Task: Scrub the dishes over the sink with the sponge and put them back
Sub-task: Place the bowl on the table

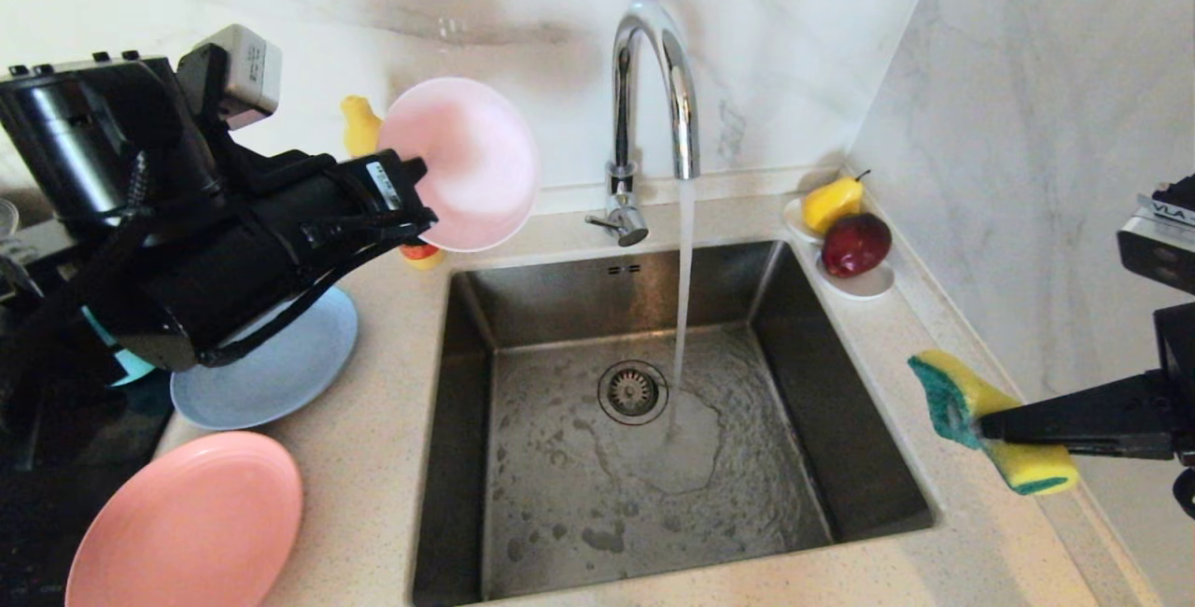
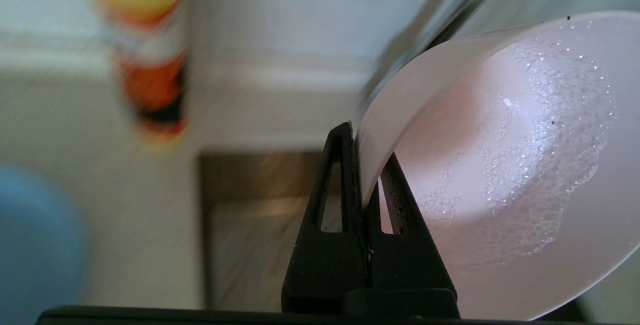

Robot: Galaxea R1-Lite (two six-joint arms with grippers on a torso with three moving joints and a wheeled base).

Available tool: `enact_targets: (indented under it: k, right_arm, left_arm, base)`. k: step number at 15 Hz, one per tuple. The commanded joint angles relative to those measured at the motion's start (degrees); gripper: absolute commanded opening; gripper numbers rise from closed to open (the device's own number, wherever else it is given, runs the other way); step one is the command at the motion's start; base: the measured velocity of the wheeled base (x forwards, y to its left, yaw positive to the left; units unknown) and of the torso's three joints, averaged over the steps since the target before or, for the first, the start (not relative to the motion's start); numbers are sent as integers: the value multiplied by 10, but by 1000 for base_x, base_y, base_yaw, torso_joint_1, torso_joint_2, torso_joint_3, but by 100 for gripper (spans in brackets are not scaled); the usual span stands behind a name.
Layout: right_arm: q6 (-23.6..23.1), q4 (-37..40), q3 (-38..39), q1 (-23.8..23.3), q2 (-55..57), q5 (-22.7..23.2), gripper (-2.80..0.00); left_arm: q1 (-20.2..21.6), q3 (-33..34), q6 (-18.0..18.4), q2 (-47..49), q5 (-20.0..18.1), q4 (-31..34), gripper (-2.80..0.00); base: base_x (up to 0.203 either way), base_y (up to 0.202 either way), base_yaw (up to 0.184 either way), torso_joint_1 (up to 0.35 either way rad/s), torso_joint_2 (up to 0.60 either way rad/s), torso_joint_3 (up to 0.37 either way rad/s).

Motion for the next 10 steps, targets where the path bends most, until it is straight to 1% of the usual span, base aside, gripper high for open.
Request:
enact_targets:
  k: [1,3,4,5,6,8,10]
  right_arm:
    - [1,1,0,-4,6,1,-280]
    - [1,1,2,-6,7,2,-280]
    - [2,1,4,-8,4,2,-280]
    - [3,2,5,-8,-3,3,-280]
    - [4,4,5,-8,-10,3,-280]
    - [5,8,6,-8,-15,4,-280]
    - [5,6,6,-9,-7,3,-280]
  left_arm:
    - [34,-102,-23,-23,2,342,-280]
    - [63,-234,-83,-30,2,572,-280]
    - [89,-286,-115,-33,2,678,-280]
    - [130,-317,-137,-37,2,746,-280]
    - [177,-330,-156,-41,2,773,-280]
    - [266,-337,-191,-46,0,794,-280]
    - [361,-332,-215,-50,-9,807,-280]
  base:
    - [0,0,0,0,0,0]
    - [0,0,0,0,0,0]
    - [0,0,0,0,0,0]
    - [0,0,0,0,0,0]
    - [0,0,0,0,0,0]
    - [0,0,0,0,0,0]
    - [0,0,0,0,0,0]
